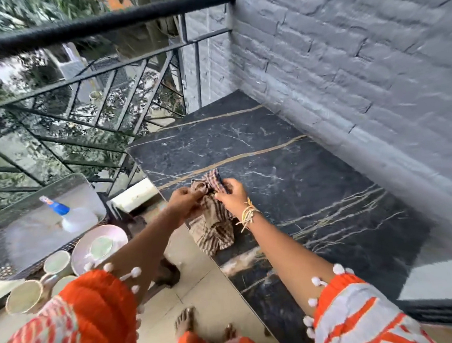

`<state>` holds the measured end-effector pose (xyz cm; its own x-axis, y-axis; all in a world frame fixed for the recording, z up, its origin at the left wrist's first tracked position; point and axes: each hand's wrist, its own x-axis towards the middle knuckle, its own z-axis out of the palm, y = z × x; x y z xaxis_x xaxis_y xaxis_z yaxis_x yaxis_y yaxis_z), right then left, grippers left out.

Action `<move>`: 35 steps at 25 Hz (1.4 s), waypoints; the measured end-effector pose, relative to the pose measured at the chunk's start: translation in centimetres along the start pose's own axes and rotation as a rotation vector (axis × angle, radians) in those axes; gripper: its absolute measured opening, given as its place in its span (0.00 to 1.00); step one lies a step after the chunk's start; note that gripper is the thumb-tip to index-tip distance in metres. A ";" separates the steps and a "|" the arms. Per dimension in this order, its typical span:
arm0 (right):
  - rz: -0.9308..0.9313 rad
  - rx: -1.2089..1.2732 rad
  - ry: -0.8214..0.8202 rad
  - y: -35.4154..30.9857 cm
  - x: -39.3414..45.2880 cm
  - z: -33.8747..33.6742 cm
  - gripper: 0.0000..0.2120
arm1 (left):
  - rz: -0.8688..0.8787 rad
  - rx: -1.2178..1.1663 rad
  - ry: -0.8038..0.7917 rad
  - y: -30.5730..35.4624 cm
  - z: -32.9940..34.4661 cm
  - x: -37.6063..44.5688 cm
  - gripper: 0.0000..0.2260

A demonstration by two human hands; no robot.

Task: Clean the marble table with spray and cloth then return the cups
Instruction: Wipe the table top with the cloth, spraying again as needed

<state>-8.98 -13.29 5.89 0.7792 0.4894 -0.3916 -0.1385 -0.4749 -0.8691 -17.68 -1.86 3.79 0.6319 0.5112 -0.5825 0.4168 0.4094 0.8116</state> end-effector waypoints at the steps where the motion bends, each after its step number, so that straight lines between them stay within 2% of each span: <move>1: -0.007 -0.083 0.028 0.1 0.8 -0.2 0.24 | -0.002 0.035 0.005 0.1 0.2 0.7 0.08; 3: -0.040 -0.374 0.064 0.7 2.1 -0.4 0.29 | 0.016 0.336 0.063 -0.1 -0.1 1.9 0.06; 5: -0.111 -0.644 0.059 2.0 2.8 -0.2 0.32 | 0.087 0.721 0.173 -0.6 -0.9 3.1 0.14; 9: -0.231 -0.860 -0.037 4.7 3.8 2.8 0.31 | 0.342 1.066 0.304 0.0 -3.7 6.0 0.17; 11: -0.244 -0.959 -0.059 5.8 4.0 4.1 0.29 | 0.394 1.264 0.287 0.3 -5.8 8.0 0.20; 14: -0.334 -1.039 0.018 7.2 5.8 4.7 0.26 | 0.338 1.467 0.176 0.9 -9.5 11.4 0.27; 19: -0.395 -1.084 0.082 6.2 12.6 3.6 0.25 | 0.314 1.586 0.057 0.7 -13.7 14.1 0.31; 23: -0.294 -1.066 0.185 4.9 15.8 4.6 0.25 | 0.413 1.592 0.057 -0.4 -14.4 14.0 0.31; 25: -0.339 -1.060 0.202 4.5 15.0 6.4 0.26 | 0.444 1.594 0.053 -0.6 -14.4 13.9 0.34; 27: -0.561 -1.101 0.065 4.6 12.8 8.5 0.26 | 0.452 1.597 0.059 -0.5 -14.5 13.6 0.34; 30: -0.892 -1.145 -0.242 5.6 10.3 10.1 0.26 | 0.442 1.623 0.049 -0.4 -14.6 13.6 0.31; 32: -0.958 -1.173 -0.323 5.6 11.3 9.4 0.25 | 0.432 1.641 0.036 -0.3 -14.7 13.8 0.29; 35: -0.847 -1.218 -0.226 5.3 14.8 6.2 0.24 | 0.431 1.625 0.043 -0.4 -14.6 14.0 0.29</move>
<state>-2.01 -3.99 -6.37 0.2421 0.9689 -0.0506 0.9612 -0.2466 -0.1236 -18.56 16.18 -5.32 0.8660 0.4005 -0.2995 0.4428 -0.8924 0.0871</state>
